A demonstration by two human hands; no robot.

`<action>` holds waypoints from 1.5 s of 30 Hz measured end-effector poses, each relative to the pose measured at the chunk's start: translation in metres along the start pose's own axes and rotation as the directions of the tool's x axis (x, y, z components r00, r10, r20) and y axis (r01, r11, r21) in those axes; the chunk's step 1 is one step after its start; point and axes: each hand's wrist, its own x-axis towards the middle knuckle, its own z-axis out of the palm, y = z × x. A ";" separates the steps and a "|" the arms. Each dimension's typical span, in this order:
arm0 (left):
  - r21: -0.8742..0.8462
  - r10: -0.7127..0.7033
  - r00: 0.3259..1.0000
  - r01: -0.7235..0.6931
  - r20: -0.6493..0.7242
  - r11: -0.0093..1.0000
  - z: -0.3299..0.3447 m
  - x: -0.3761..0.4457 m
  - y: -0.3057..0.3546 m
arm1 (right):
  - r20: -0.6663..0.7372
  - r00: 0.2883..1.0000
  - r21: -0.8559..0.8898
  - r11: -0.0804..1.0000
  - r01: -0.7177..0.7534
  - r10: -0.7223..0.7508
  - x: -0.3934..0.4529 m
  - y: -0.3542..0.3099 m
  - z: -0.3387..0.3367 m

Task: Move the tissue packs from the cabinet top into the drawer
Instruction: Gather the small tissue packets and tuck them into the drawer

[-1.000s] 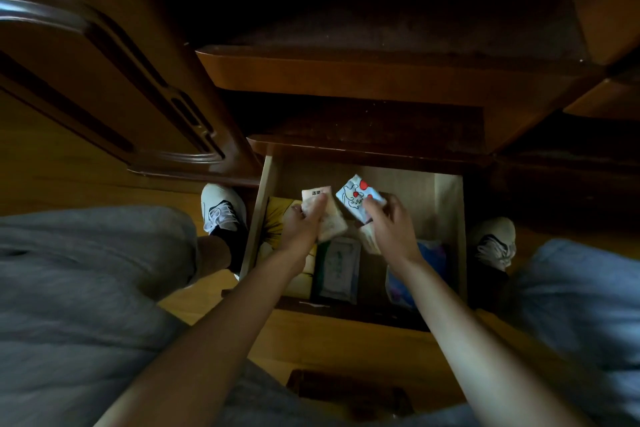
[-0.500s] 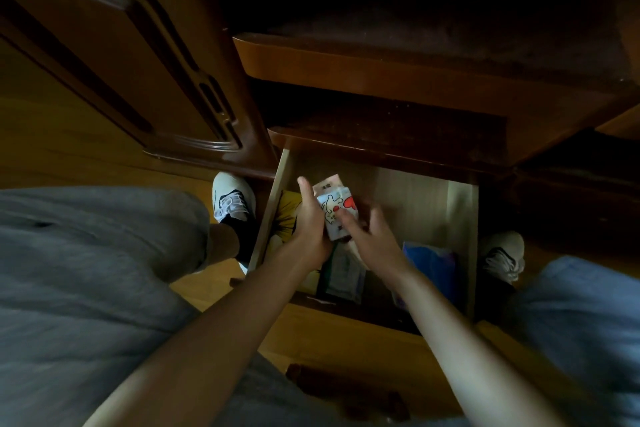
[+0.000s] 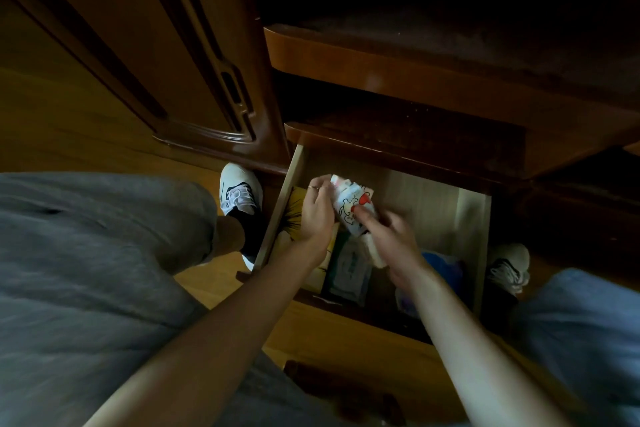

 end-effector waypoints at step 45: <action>-0.057 -0.561 0.780 0.596 0.276 0.801 -0.002 -0.005 0.010 | 0.242 0.954 -0.444 0.855 0.269 -0.174 -0.016 -0.002 -0.013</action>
